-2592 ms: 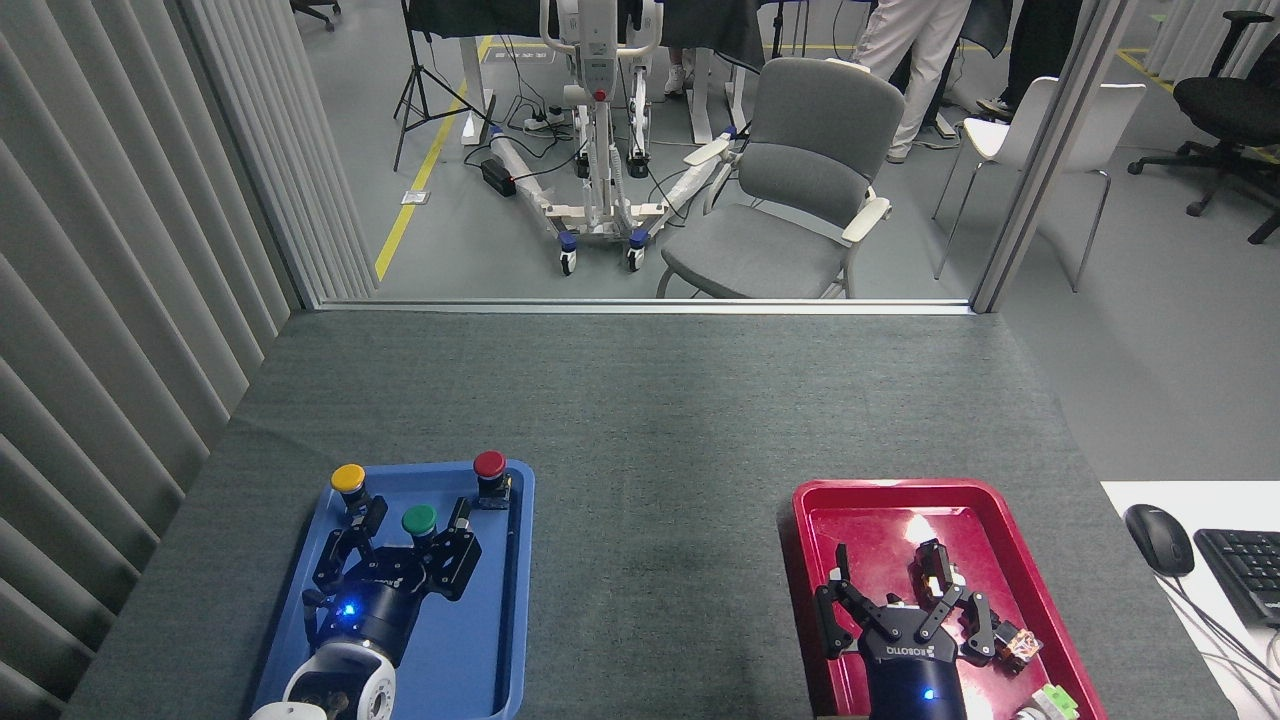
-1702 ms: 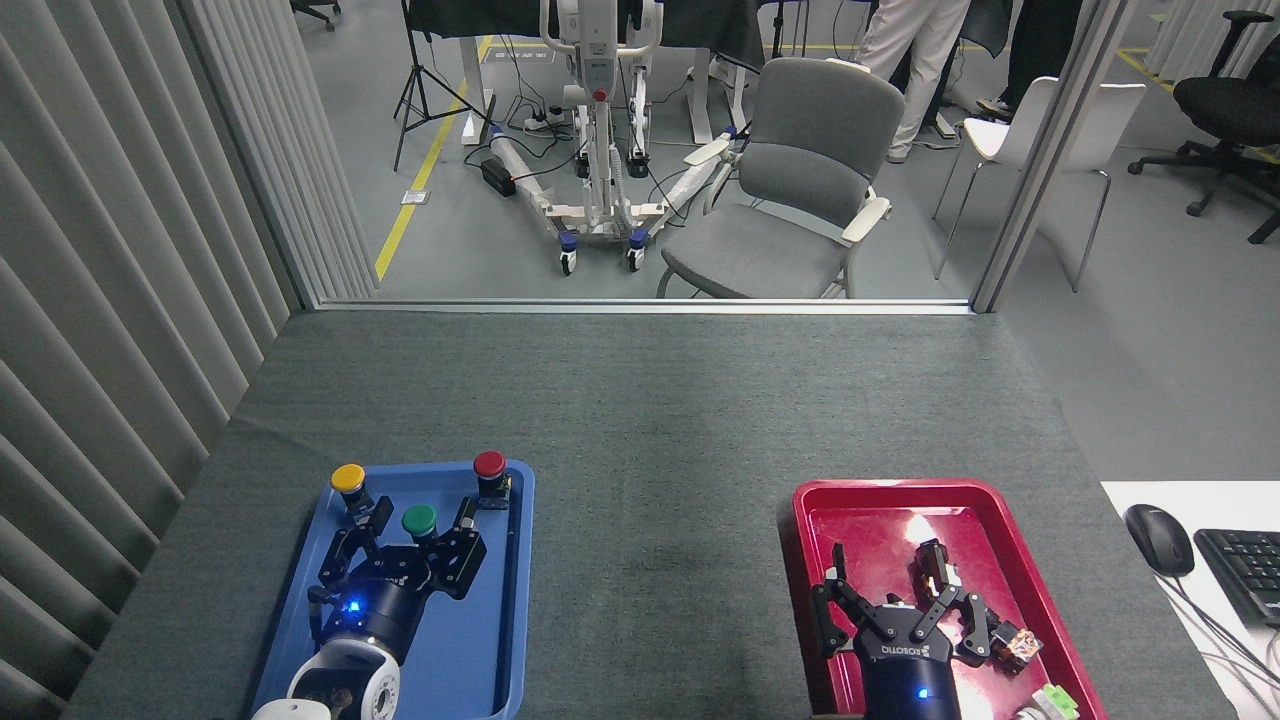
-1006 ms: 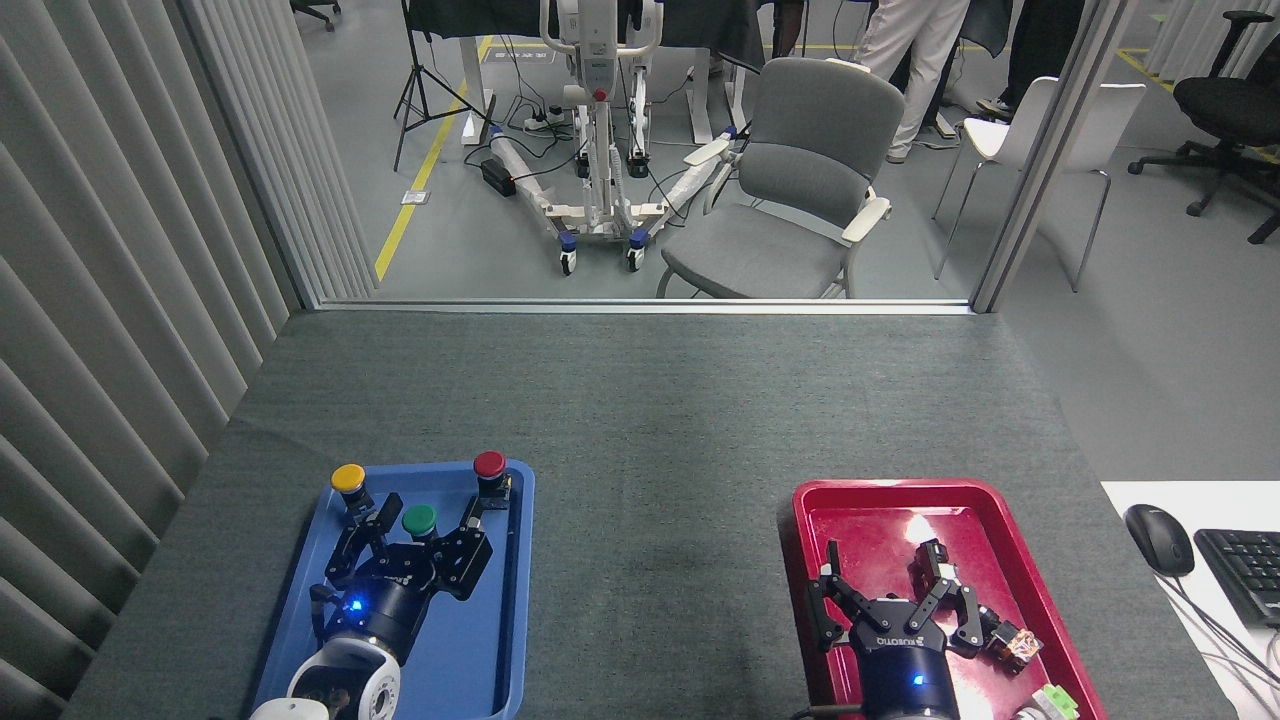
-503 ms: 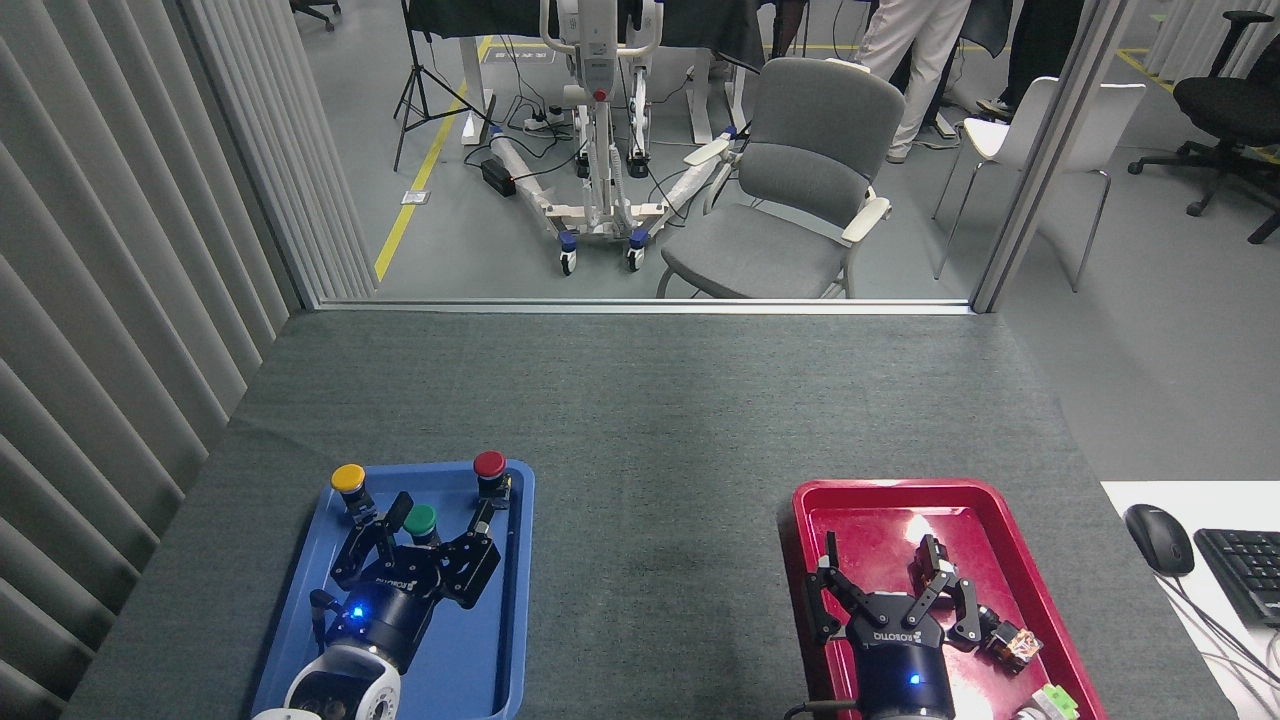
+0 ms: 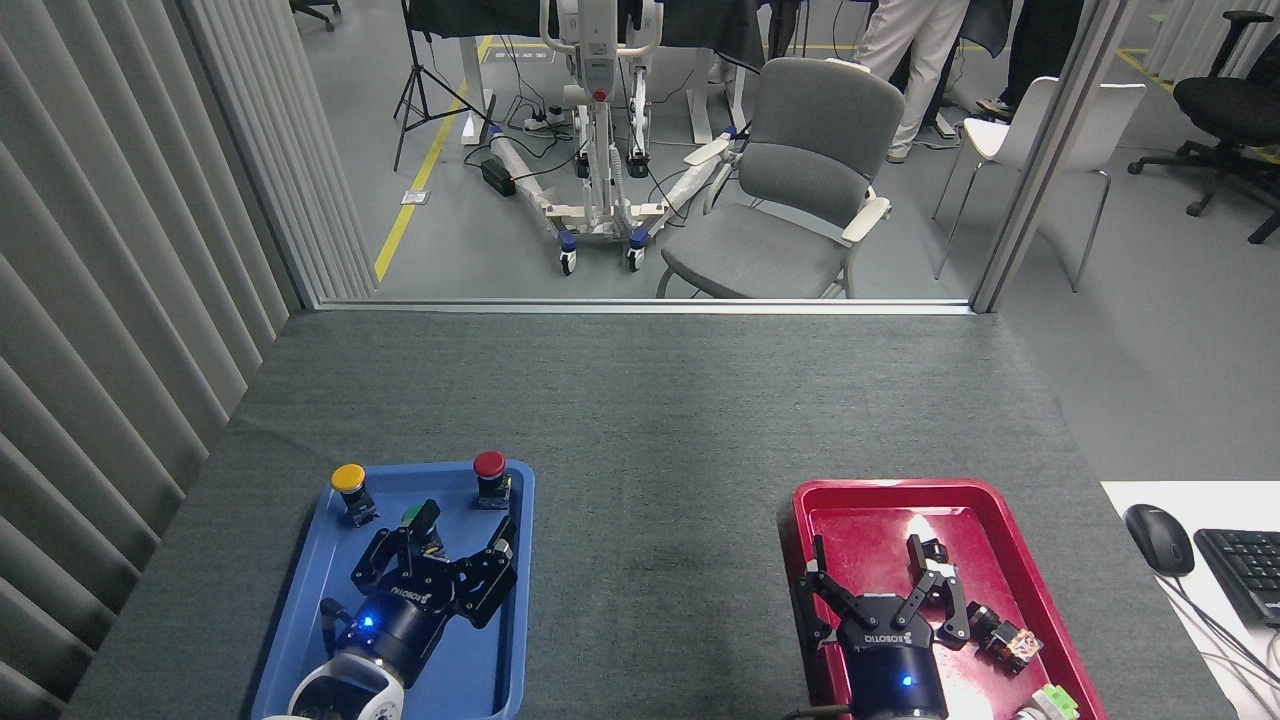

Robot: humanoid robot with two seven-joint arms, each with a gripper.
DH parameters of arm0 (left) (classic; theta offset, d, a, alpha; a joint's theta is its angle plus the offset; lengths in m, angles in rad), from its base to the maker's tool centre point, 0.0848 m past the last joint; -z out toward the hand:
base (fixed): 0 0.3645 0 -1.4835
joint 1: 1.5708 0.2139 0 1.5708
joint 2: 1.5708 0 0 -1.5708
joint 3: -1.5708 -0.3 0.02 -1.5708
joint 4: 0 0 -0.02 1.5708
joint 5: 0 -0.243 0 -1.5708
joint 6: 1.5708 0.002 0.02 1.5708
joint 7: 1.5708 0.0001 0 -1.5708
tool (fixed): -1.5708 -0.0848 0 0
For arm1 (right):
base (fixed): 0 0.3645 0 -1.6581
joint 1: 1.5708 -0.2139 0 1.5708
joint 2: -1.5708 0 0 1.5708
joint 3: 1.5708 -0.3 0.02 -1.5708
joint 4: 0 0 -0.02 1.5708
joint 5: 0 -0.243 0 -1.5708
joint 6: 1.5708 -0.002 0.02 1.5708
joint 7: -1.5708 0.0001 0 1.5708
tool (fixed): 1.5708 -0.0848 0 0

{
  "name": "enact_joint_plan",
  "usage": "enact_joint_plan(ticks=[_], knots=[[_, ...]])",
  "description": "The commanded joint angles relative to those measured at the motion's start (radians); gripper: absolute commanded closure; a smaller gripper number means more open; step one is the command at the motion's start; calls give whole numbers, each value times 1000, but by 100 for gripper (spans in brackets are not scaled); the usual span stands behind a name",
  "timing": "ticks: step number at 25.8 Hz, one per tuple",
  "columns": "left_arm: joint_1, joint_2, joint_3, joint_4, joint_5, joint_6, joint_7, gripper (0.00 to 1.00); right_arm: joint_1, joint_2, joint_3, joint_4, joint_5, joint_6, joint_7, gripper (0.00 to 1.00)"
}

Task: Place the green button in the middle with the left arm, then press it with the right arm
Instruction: 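Close the left gripper around the green button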

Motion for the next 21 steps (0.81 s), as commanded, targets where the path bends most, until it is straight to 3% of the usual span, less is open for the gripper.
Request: enact_joint_plan(ticks=[1, 5, 12, 18, 21], knots=[[-5, 1, 0, 10, -15, -55, -11, 1, 5, 0, 1, 1, 0, -3, 6, 1], [-2, 1, 1, 41, -15, 10, -9, 1, -5, -8, -1, 4, -6, -3, 6, 1], [-13, -10, 4, 151, 5, 221, -2, 1, 8, -8, 1, 3, -4, -3, 2, 5], [-52, -16, 4, 253, 7, 289, 0, 1, 1, -14, 1, 4, -9, -5, 3, 6], [-95, -54, 4, 329, 5, 301, 0, 1, 0, -11, 1, 4, -9, -5, 3, 6]])
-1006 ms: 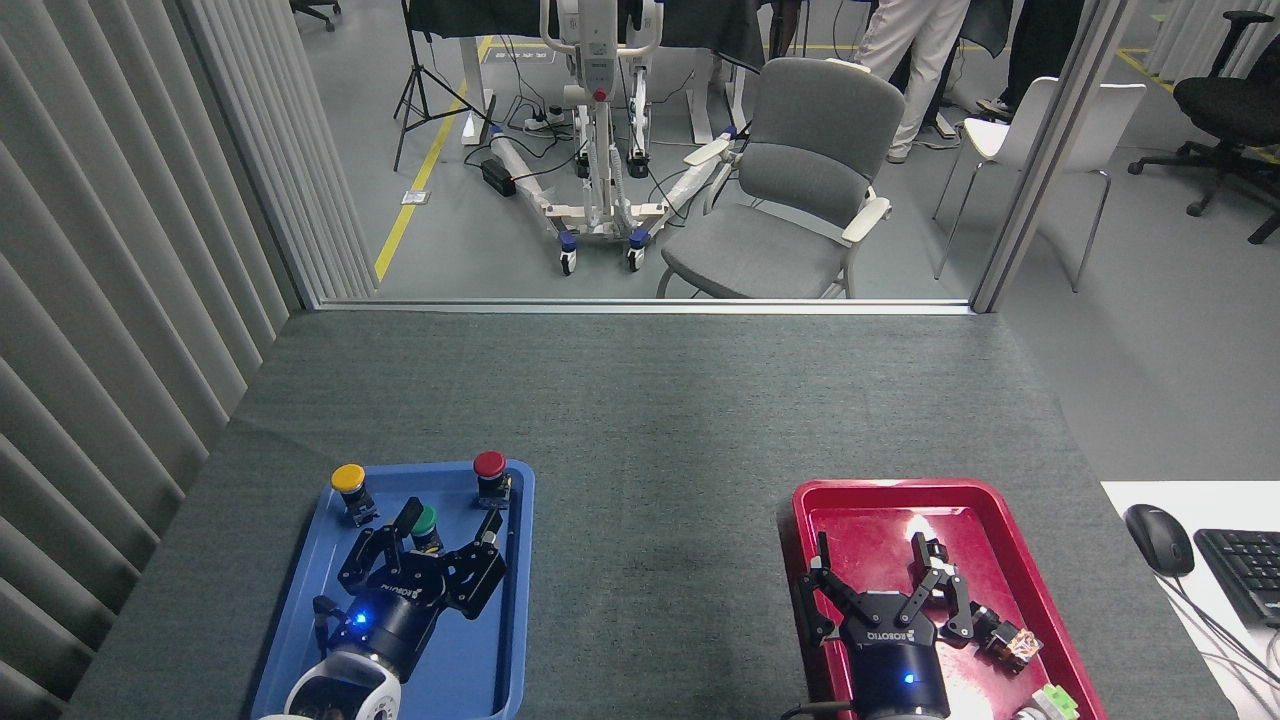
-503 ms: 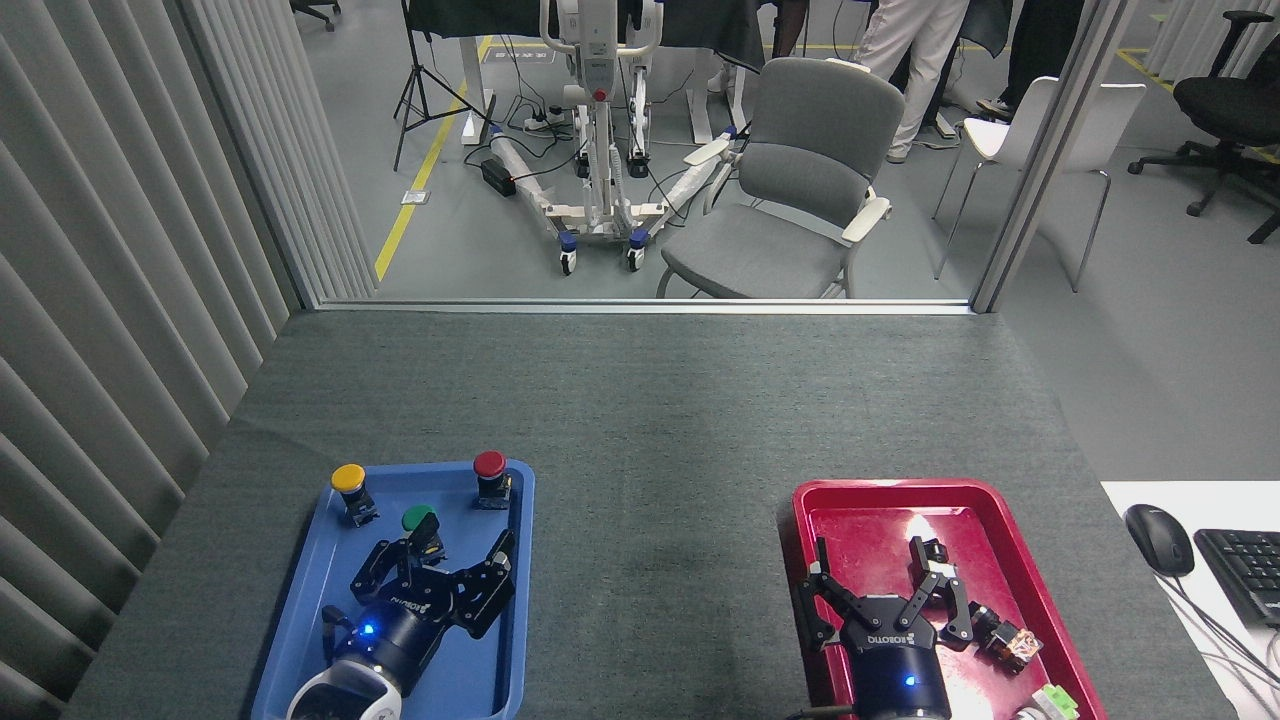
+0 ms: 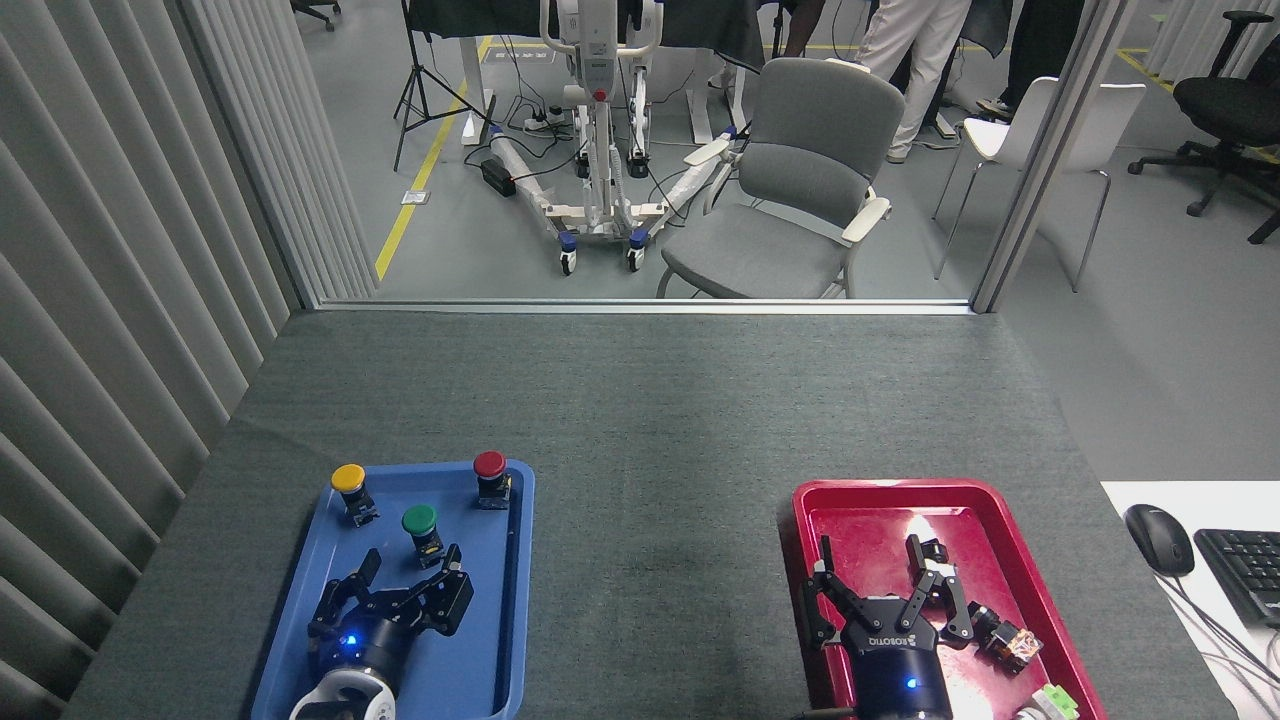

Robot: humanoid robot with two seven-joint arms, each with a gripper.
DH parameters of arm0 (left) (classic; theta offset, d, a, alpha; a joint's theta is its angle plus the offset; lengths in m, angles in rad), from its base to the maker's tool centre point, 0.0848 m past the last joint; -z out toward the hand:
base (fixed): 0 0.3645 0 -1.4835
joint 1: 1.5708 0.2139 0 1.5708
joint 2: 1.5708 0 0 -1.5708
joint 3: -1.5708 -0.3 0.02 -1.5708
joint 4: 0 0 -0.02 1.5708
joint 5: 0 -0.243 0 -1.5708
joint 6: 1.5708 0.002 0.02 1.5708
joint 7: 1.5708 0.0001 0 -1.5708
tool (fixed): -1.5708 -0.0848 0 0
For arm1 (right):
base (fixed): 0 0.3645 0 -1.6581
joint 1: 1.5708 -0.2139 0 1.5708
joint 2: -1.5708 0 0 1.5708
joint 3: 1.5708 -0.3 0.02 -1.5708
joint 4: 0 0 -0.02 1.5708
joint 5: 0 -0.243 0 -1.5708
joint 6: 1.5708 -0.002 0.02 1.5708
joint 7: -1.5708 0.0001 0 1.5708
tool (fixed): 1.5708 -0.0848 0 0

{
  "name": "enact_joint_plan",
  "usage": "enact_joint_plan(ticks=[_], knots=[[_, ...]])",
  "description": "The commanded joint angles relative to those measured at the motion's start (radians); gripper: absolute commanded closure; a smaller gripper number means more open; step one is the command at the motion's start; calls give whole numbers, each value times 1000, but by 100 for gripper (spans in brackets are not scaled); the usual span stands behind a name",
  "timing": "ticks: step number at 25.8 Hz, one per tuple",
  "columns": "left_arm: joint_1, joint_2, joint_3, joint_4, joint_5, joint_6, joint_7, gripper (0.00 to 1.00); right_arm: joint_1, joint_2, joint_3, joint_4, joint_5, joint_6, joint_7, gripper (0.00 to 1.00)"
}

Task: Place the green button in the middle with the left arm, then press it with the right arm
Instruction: 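Close the left gripper around the green button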

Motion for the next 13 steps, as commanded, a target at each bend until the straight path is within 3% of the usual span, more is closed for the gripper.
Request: enact_joint_plan(ticks=[1, 4, 8, 13], knots=[[-44, -35, 0, 88, -1, 17, 2, 1, -1, 3, 0, 0, 0, -1, 0, 6], [-61, -53, 0, 125, -4, 52, 2, 1, 2, 3, 0, 0, 1, -1, -1, 6], [-64, -76, 0, 130, -7, 181, 4, 1, 3, 4, 0, 0, 1, 1, -1, 6], [-64, -75, -2, 128, -10, 180, 12, 1, 22, 10, 0, -3, 1, 1, -34, 6]])
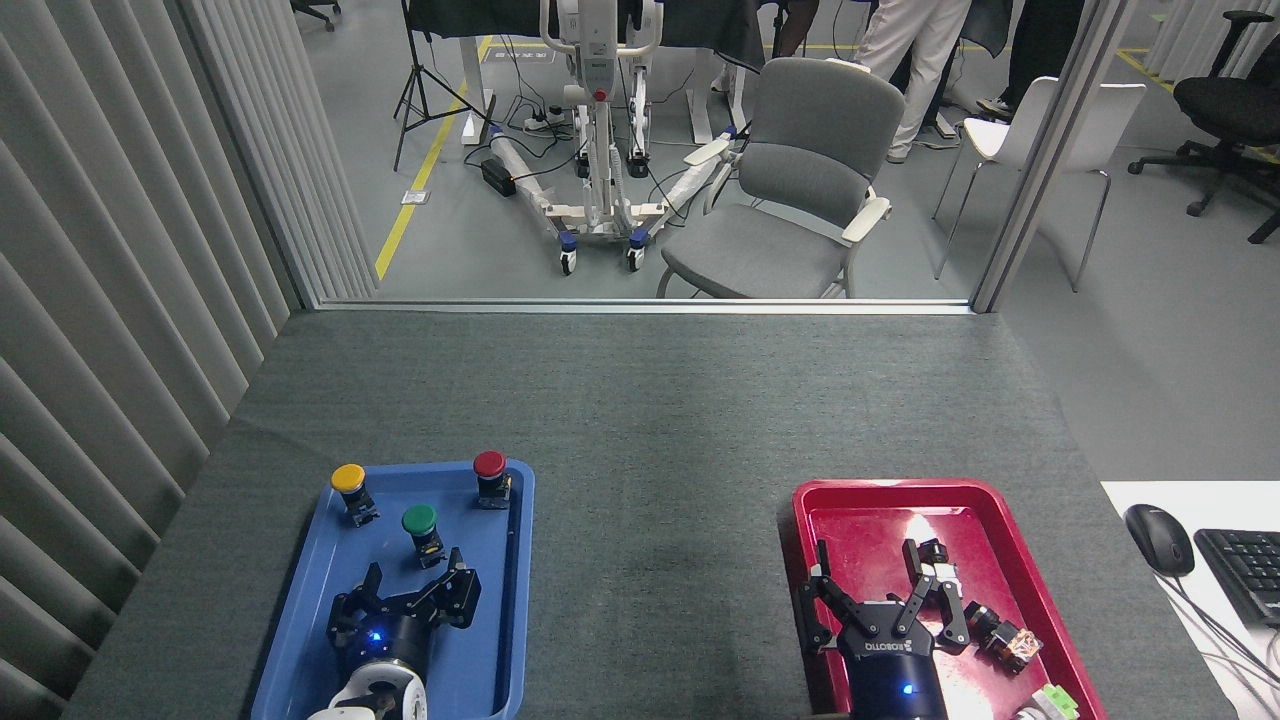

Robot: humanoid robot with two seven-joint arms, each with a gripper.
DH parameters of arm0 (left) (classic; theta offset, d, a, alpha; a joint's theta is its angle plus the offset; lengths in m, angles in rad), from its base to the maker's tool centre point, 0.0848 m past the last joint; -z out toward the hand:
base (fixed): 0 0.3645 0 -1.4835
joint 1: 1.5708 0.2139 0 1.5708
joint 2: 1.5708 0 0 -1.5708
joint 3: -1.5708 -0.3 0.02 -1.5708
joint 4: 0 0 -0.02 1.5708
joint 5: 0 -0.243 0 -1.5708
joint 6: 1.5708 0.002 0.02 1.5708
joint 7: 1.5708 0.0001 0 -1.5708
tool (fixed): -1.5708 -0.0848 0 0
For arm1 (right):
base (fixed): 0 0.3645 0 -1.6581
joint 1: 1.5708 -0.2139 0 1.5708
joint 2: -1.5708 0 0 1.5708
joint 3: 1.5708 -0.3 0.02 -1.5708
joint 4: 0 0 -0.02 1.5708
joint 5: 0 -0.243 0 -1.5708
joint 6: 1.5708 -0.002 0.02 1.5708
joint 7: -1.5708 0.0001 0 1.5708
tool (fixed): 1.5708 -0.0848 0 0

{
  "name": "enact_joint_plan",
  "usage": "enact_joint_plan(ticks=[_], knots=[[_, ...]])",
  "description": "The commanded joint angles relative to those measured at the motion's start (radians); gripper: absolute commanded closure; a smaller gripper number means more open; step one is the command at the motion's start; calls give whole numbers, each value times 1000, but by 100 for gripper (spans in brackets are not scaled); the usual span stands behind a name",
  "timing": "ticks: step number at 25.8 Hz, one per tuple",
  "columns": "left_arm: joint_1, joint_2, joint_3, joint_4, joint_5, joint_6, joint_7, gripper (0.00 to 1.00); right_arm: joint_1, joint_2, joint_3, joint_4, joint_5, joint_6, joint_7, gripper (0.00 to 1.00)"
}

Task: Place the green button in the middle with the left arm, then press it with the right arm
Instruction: 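Close the left gripper around the green button, then lift the green button and carry it toward the table middle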

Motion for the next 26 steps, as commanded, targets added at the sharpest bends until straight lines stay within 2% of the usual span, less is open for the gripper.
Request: enact_joint_plan(ticks=[1, 13, 21, 24, 26], knots=[[-1, -2, -1, 0, -5, 10, 4, 1, 10, -4, -1, -2, 0, 0, -29, 6], [-53, -11, -7, 8, -1, 13, 74, 1, 4, -9, -8, 0, -17, 8, -21, 6], [-109, -16, -7, 101, -1, 7, 74, 1, 4, 3, -10, -2, -16, 14, -23, 6], [-109, -16, -10, 104, 1, 5, 74, 9, 4, 2, -10, -3, -16, 14, -23, 6], [-109, -16, -16, 104, -1, 5, 74, 9, 4, 3, -10, -2, -17, 14, -23, 6]])
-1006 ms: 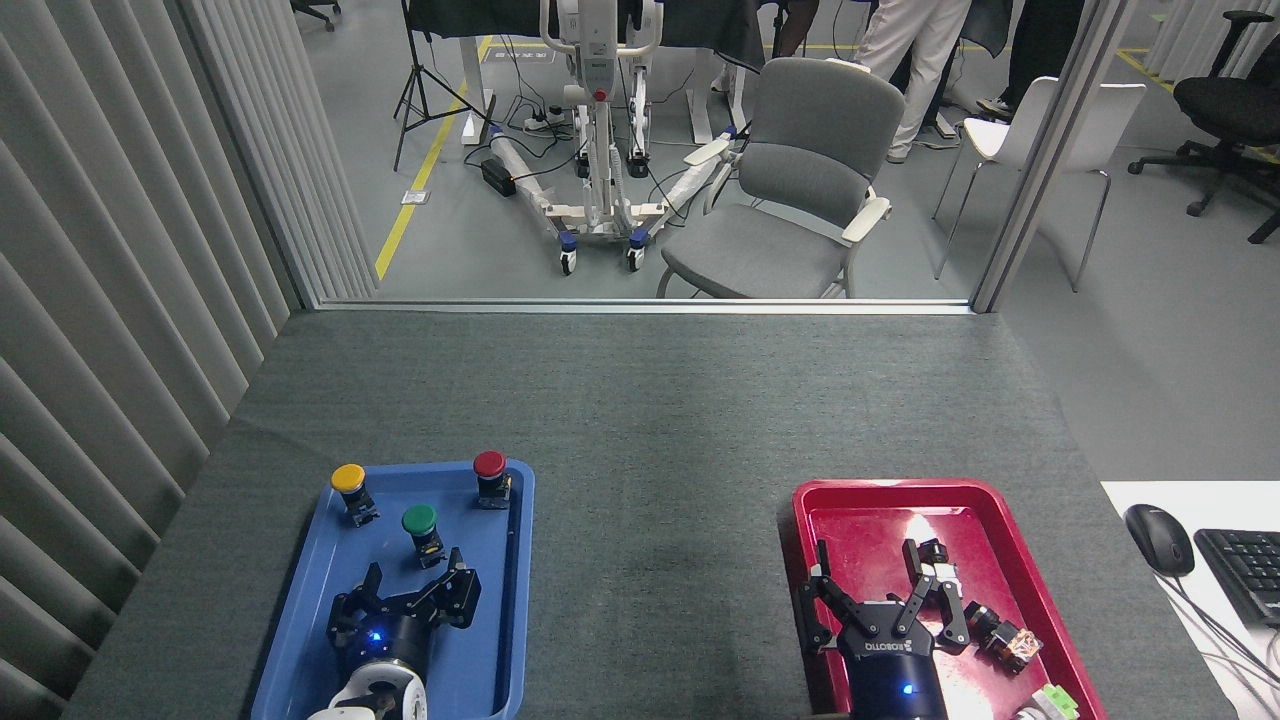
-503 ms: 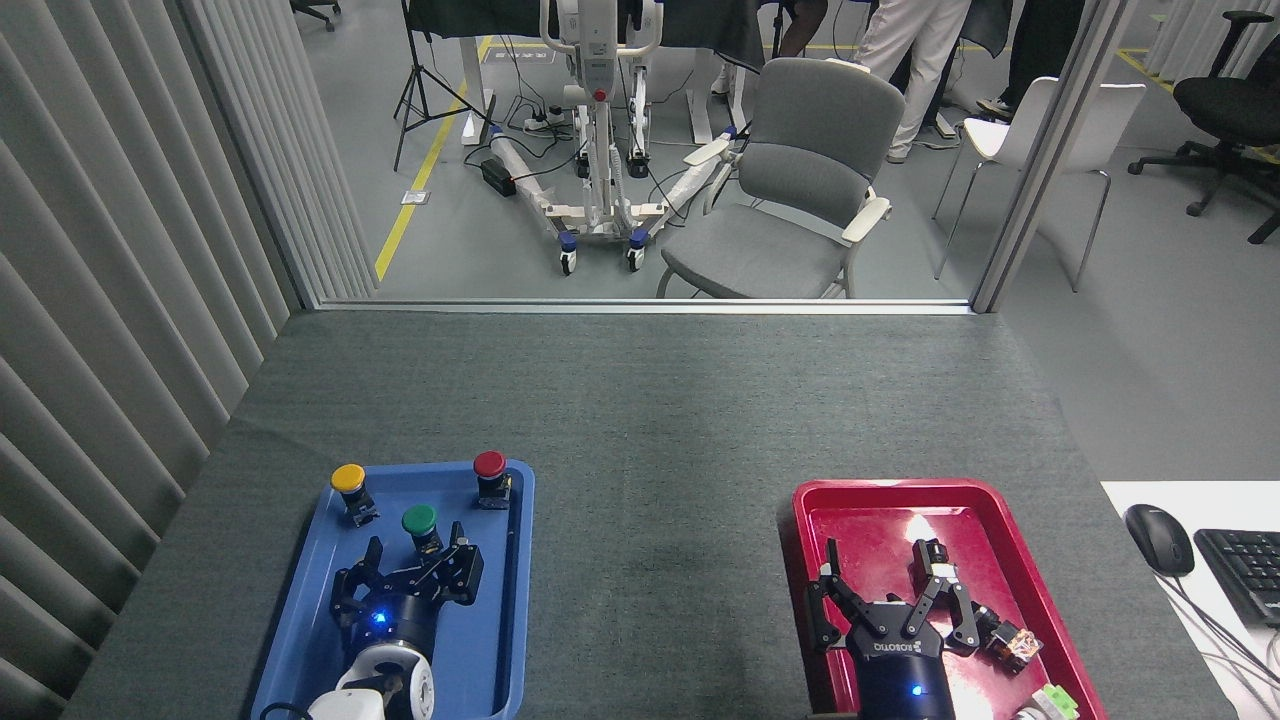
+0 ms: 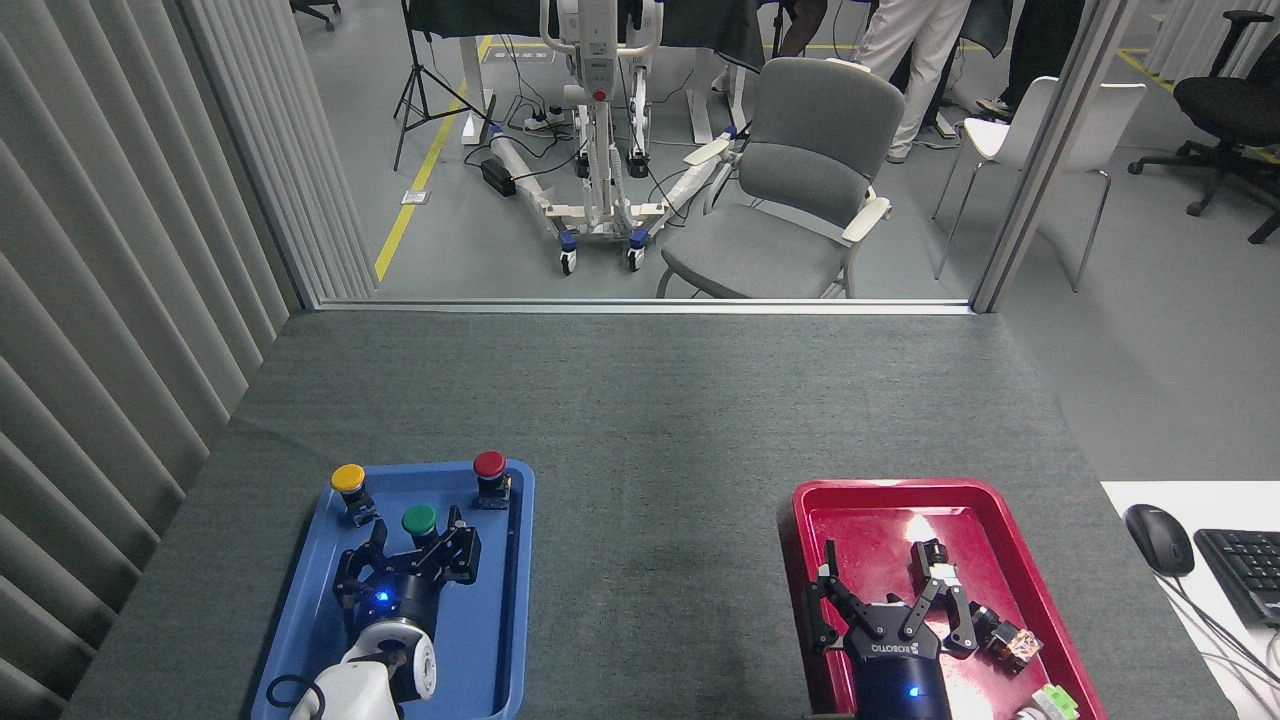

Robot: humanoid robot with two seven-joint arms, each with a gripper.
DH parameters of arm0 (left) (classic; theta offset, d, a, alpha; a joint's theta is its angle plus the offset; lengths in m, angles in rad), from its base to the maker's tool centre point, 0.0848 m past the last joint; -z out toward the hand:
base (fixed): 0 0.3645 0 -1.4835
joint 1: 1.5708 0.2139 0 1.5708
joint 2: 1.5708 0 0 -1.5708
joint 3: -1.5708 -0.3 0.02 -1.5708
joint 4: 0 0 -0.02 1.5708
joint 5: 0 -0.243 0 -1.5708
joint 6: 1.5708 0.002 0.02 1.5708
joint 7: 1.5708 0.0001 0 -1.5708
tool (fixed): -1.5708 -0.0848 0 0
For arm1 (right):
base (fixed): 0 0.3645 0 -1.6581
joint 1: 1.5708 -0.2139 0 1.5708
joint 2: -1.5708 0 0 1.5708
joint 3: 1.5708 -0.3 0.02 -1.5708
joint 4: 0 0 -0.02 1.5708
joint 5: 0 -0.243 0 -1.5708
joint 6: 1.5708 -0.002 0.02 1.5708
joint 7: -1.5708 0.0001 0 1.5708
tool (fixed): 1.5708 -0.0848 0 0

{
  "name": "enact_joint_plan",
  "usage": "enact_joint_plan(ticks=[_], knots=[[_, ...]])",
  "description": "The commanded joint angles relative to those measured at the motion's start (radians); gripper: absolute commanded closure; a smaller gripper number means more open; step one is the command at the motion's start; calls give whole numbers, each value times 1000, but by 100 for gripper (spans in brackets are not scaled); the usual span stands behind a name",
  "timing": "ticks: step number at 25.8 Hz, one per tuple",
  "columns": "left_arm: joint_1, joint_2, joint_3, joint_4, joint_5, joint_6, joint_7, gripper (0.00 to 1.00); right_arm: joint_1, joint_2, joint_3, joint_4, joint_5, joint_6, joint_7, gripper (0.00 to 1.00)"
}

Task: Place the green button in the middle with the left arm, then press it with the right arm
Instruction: 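Lift the green button and carry it toward the table middle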

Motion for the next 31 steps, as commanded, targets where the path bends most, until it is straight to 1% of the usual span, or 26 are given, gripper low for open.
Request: enact_joint_plan(ticks=[1, 5, 6, 8, 12, 14, 15, 18, 21, 23, 25, 26, 28, 31], knots=[[-1, 0, -6, 7, -1, 0, 0, 9, 0, 1, 0, 0, 1, 1, -5, 6], [-1, 0, -14, 25, -1, -1, 0, 9, 0, 3, -1, 0, 1, 2, -7, 6], [-1, 0, -14, 25, -1, -1, 0, 15, 0, 4, -1, 0, 1, 4, -7, 6], [-1, 0, -21, 28, -1, -4, 0, 31, 0, 3, -1, 0, 1, 4, -7, 6], [-1, 0, -30, 28, -2, -40, 0, 52, 2, 3, 0, 0, 1, 2, -10, 5], [-1, 0, -30, 25, -13, -44, -3, 66, 3, 4, 0, -2, 1, 4, -12, 5], [-1, 0, -32, 25, -13, -44, -2, 70, 3, 6, 0, -2, 1, 8, -12, 5], [1, 5, -32, 27, -15, -52, -2, 79, 2, 13, 0, 0, 1, 16, -10, 5], [4, 9, -32, 25, -15, -79, -2, 80, 2, 10, 0, 1, 1, 19, -10, 5], [24, 11, -32, -13, -19, -102, -2, 83, 2, 9, 0, 1, 1, 19, -10, 5], [72, 21, -32, -99, -21, -130, -2, 85, 2, 9, 0, 1, 1, 19, -10, 5], [88, 32, -32, -136, -21, -158, -3, 86, 2, 10, 0, 1, 1, 19, -10, 5], [101, 66, -30, -197, -18, -256, -17, 87, 2, 9, 0, 1, 1, 19, -10, 5], [122, 136, -29, -278, -7, -486, -25, 90, 0, 6, 0, 1, 1, 19, -10, 5]])
